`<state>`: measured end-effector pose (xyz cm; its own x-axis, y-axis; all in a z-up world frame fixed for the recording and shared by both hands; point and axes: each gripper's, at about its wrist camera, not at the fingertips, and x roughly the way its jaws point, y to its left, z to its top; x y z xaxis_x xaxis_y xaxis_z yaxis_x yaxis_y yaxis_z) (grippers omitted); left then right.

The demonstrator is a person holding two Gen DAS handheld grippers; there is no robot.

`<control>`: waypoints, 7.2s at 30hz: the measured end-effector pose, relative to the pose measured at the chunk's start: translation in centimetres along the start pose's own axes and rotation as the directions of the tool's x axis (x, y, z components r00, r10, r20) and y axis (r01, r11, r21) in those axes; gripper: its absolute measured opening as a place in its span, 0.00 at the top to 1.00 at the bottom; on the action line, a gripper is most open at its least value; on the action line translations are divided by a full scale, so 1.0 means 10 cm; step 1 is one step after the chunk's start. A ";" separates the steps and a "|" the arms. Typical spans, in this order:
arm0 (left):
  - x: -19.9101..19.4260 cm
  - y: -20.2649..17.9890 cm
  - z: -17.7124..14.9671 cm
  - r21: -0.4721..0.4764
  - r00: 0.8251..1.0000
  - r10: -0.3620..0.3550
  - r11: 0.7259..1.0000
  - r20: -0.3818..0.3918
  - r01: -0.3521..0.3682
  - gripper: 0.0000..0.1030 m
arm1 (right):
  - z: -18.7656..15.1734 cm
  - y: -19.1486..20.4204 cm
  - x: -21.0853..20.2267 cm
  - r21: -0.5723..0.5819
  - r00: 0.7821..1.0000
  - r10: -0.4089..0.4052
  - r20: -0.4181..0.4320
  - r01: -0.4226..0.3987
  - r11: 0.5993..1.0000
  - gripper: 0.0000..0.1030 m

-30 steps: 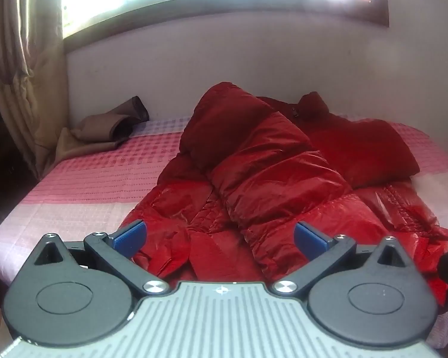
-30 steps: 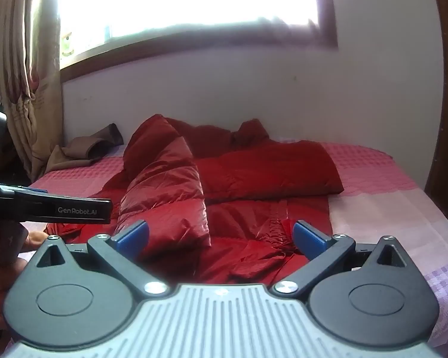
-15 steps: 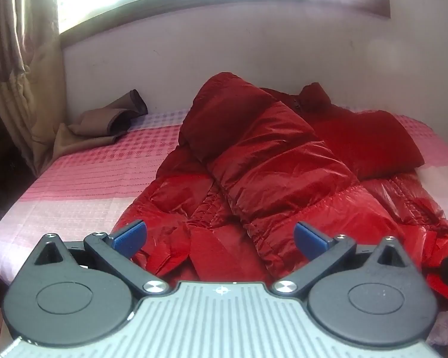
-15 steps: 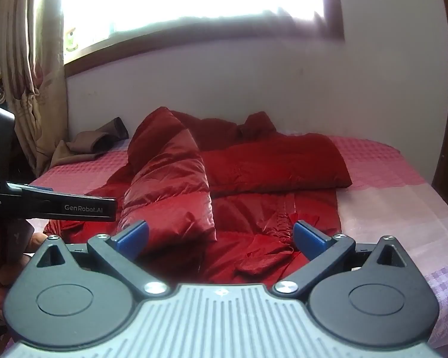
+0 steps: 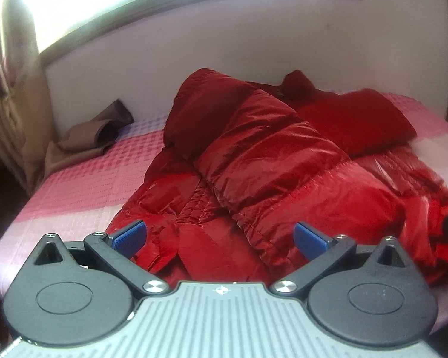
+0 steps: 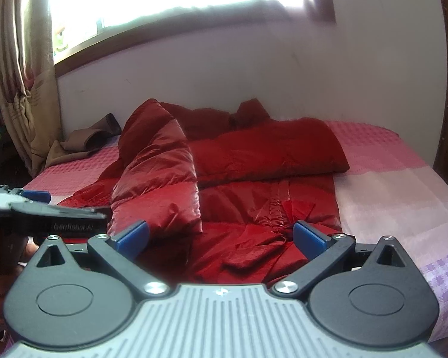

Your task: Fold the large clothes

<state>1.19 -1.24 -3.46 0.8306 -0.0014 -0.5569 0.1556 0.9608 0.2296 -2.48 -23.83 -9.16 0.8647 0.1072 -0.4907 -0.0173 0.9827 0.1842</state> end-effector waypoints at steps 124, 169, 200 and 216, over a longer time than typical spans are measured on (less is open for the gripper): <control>0.44 1.30 -0.54 -0.354 0.953 -0.256 0.917 -0.160 0.187 0.83 | -0.23 -1.15 0.34 0.224 0.941 0.296 -0.166 -0.256 0.940 0.85; 0.98 0.35 0.17 -0.209 0.996 -0.095 0.974 -0.002 0.092 0.00 | -0.14 -5.10 1.22 0.971 0.985 -0.170 0.033 0.008 0.237 0.25; 0.38 1.16 -0.11 -0.343 0.996 -0.073 0.935 0.059 0.089 0.00 | 1.81 -0.24 2.70 0.225 0.924 0.378 0.062 -0.382 0.896 0.87; 0.47 1.83 -0.38 -0.501 0.994 -0.098 0.859 0.037 0.104 0.00 | 0.87 1.03 2.87 -0.469 0.987 0.096 -0.129 -0.146 0.871 0.21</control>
<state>5.96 17.40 -4.91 0.8306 -0.1063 -0.5466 -0.0479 0.9644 -0.2602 26.51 -11.92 -13.90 0.7868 0.2195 -0.5769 -0.3766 0.9112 -0.1670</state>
